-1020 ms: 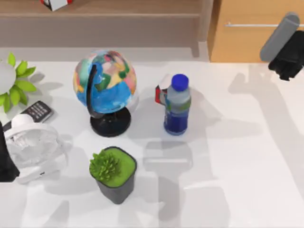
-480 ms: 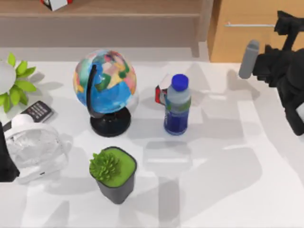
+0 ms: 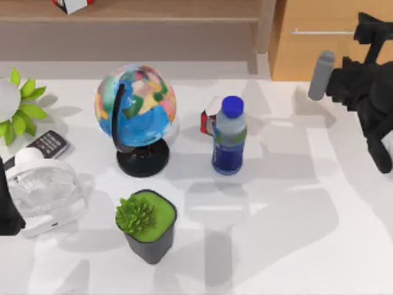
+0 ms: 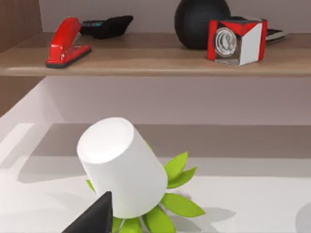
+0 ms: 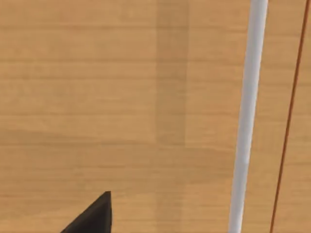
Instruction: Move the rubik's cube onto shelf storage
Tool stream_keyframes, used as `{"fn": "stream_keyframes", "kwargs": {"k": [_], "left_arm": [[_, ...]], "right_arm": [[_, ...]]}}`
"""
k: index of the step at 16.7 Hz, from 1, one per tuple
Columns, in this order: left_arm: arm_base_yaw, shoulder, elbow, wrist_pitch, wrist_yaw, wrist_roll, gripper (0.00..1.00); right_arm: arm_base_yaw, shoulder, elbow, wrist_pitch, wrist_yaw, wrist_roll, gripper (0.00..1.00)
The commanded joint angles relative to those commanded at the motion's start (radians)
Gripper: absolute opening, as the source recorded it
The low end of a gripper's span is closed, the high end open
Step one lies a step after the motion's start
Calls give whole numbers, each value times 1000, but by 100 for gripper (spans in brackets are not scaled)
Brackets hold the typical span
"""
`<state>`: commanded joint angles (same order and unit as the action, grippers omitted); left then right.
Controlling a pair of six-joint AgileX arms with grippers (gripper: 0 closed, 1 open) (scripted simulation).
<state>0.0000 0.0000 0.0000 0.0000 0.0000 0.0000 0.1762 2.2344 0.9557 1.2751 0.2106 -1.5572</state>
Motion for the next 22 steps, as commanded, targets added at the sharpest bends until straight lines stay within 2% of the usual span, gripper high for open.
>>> {"fn": "stream_keyframes", "kwargs": {"k": [9,22], "left_arm": [[0,0,0,0,0,0,100],[0,0,0,0,0,0,100]], "right_arm": [[-12,48,105,-56,-10,-1,100],[-12,48,105,-56,-10,-1,2]]}}
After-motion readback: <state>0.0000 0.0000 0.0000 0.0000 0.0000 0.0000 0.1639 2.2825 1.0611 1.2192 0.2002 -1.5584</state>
